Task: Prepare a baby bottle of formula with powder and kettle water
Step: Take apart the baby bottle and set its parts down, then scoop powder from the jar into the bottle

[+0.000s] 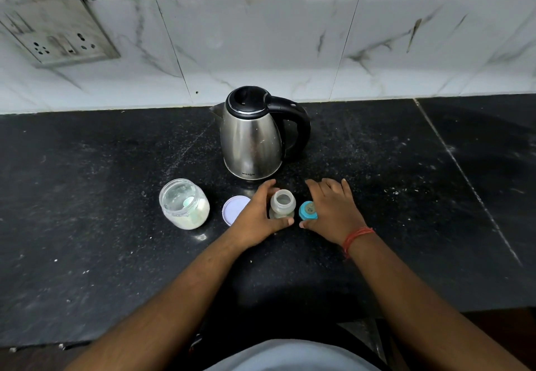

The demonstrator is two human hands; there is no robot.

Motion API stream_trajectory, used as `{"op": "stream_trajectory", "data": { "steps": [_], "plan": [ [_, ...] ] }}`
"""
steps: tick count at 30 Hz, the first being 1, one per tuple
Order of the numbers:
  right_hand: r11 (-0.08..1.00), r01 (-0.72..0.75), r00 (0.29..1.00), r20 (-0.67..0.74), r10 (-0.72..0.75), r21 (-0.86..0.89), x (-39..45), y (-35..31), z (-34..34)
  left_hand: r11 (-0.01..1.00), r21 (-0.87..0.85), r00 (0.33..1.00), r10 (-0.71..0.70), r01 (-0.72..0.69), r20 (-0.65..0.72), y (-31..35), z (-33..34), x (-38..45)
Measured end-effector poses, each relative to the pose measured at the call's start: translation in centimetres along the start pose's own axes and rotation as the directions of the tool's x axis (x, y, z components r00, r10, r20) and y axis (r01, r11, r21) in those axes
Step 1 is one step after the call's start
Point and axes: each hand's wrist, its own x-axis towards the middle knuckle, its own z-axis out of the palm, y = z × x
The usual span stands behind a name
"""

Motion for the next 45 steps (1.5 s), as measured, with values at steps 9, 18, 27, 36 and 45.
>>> {"op": "stream_trajectory", "data": {
  "steps": [9, 18, 27, 36, 45],
  "plan": [
    [0.969, -0.013, 1.000, -0.011, 0.017, 0.245, -0.1, -0.1, -3.9, 0.931, 0.252, 0.950, 0.297, -0.265, -0.098, 1.9, -4.0, -2.9],
    [0.943, 0.083, 0.947, -0.321, 0.026, 0.322, 0.7, -5.4, -5.8, 0.737, 0.602, 0.848, 0.500, -0.308, -0.177, 3.4, -7.9, -3.3],
    [0.965, 0.213, 0.942, -0.294, -0.162, 0.150, 2.6, -11.7, -4.0, 0.687, 0.725, 0.849, 0.412, -0.051, -0.330, -0.5, -13.1, -6.7],
    [0.954, 0.265, 0.949, -0.212, -0.233, 0.139, 4.7, -16.9, -2.9, 0.803, 0.596, 0.869, 0.284, 0.015, -0.405, -4.6, -17.4, -9.9],
    [0.859, 0.285, 0.957, -0.080, -0.278, 0.425, 5.7, -20.3, -1.9, 0.935, 0.354, 0.978, 0.046, 0.030, -0.202, -7.3, -17.0, -9.6]
  ]
}}
